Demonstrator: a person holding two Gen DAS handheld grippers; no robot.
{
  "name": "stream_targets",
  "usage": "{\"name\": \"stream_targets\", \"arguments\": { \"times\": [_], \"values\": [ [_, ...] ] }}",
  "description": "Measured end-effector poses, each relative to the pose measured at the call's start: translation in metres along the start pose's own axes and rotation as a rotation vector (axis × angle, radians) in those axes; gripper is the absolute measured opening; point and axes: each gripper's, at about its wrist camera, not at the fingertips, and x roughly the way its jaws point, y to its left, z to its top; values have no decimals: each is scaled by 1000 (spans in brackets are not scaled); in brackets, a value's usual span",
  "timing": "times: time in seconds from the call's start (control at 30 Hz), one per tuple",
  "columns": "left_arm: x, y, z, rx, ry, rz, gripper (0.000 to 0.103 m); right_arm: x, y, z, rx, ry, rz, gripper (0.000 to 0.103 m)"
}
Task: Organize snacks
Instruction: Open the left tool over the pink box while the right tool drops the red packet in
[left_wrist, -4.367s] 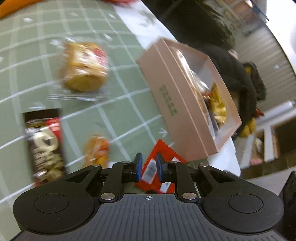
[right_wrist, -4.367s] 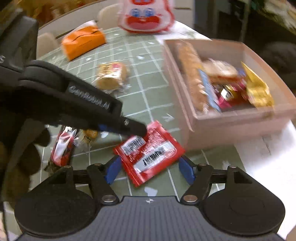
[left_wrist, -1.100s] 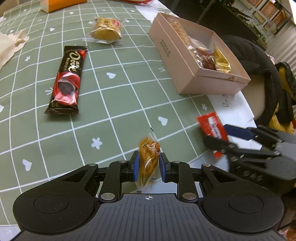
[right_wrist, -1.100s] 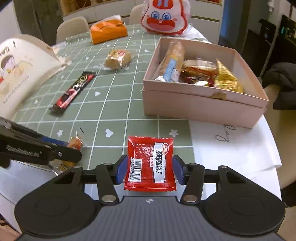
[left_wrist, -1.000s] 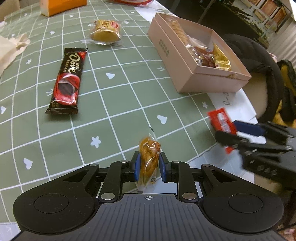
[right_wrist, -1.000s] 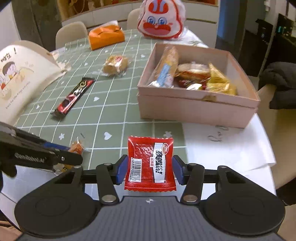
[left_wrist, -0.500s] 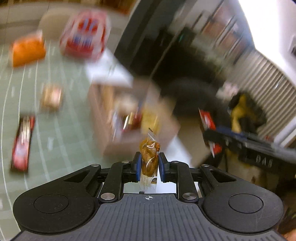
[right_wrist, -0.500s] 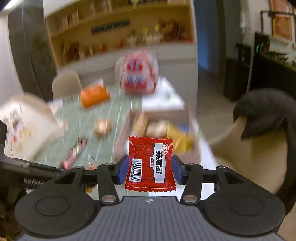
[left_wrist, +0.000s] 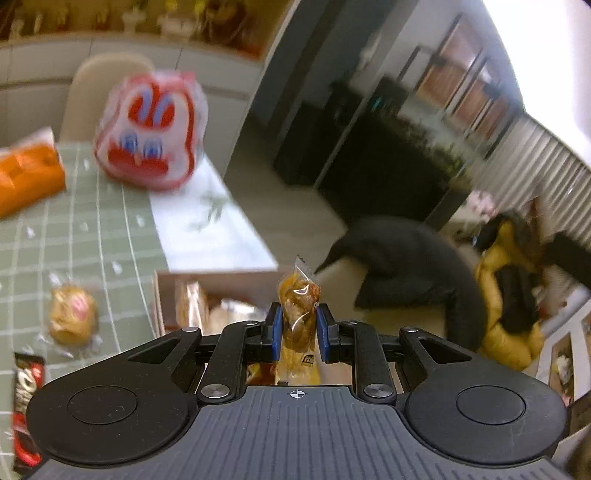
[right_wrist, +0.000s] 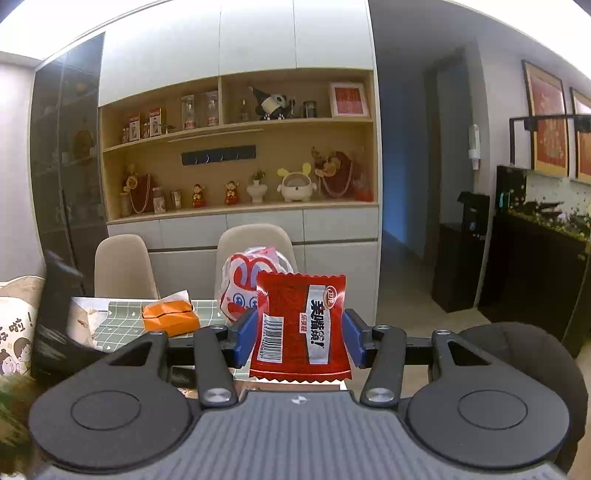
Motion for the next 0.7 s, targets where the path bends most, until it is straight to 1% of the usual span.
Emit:
{"name": "stream_targets", "arguments": {
  "times": [0.07, 0.1, 0.17, 0.2, 0.23, 0.3, 0.4, 0.47, 0.53, 0.67, 0.7],
  "values": [
    [32, 11, -6, -14, 75, -9, 24, 8, -4, -6, 6, 18, -9, 49],
    [44, 14, -9, -15, 94, 7, 23, 14, -7, -10, 11, 35, -20, 49],
    [55, 17, -19, 13, 93, 43, 24, 24, -14, -19, 32, 72, -32, 49],
    [57, 17, -24, 15, 93, 40, 24, 30, -18, -24, 47, 91, -35, 49],
    [56, 19, -27, 3, 95, 22, 24, 36, -22, -29, 60, 110, -38, 49],
    [51, 31, -33, -67, 101, -26, 24, 48, -25, -40, 77, 144, -40, 49],
    [34, 47, -41, -141, 82, -37, 24, 75, -27, -54, 92, 197, -28, 49],
    [24, 55, -46, -151, 77, -45, 25, 94, -24, -64, 104, 237, -15, 49],
    [23, 65, -46, -160, 79, -40, 25, 116, -20, -71, 120, 275, 7, 49],
    [17, 74, -40, -151, 49, 8, 24, 160, -3, -81, 100, 328, 34, 50],
    [12, 77, -40, -158, 44, 5, 24, 169, 1, -83, 92, 347, 39, 53]
  ]
}}
